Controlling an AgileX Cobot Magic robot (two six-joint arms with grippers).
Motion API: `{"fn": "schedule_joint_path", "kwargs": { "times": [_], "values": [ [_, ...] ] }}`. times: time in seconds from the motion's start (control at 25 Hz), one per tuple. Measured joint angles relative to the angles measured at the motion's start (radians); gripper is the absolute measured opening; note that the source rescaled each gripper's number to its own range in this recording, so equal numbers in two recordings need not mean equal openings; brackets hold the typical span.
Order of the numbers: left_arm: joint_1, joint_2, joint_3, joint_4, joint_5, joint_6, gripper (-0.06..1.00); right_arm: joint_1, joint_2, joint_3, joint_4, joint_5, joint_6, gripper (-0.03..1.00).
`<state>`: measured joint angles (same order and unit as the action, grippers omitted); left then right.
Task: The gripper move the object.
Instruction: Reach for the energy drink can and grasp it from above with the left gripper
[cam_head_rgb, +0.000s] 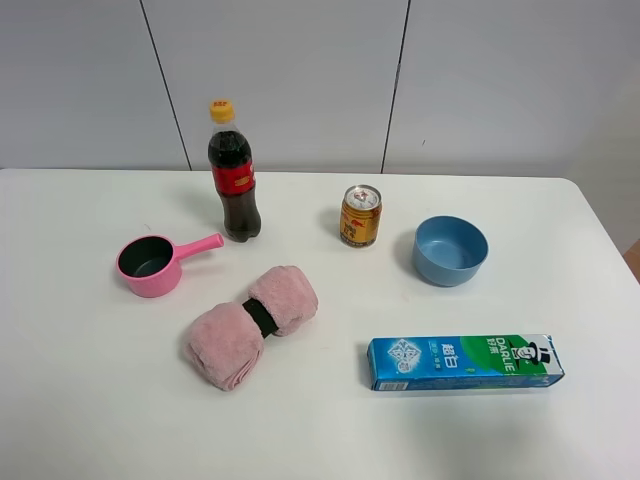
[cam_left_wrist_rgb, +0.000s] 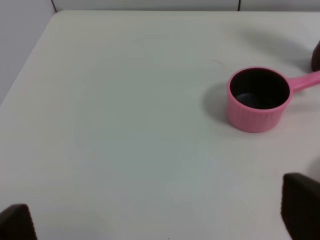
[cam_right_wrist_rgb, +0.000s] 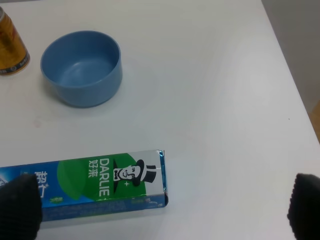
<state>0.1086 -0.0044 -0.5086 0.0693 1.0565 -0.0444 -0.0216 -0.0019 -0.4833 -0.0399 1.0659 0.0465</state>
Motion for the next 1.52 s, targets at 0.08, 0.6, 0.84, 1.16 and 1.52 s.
{"fn": "schedule_joint_path", "kwargs": {
  "times": [0.08, 0.6, 0.84, 1.16, 1.52],
  "values": [
    [0.0, 0.0, 0.0, 0.0, 0.0, 0.0, 1.0, 0.0, 0.0, 0.0, 0.0, 0.0, 0.0, 1.0],
    [0.0, 0.0, 0.0, 0.0, 0.0, 0.0, 1.0, 0.0, 0.0, 0.0, 0.0, 0.0, 0.0, 1.0],
    [0.0, 0.0, 0.0, 0.0, 0.0, 0.0, 1.0, 0.0, 0.0, 0.0, 0.0, 0.0, 0.0, 1.0],
    [0.0, 0.0, 0.0, 0.0, 0.0, 0.0, 1.0, 0.0, 0.0, 0.0, 0.0, 0.0, 0.0, 1.0],
    [0.0, 0.0, 0.0, 0.0, 0.0, 0.0, 1.0, 0.0, 0.0, 0.0, 0.0, 0.0, 0.0, 1.0]
  ]
}}
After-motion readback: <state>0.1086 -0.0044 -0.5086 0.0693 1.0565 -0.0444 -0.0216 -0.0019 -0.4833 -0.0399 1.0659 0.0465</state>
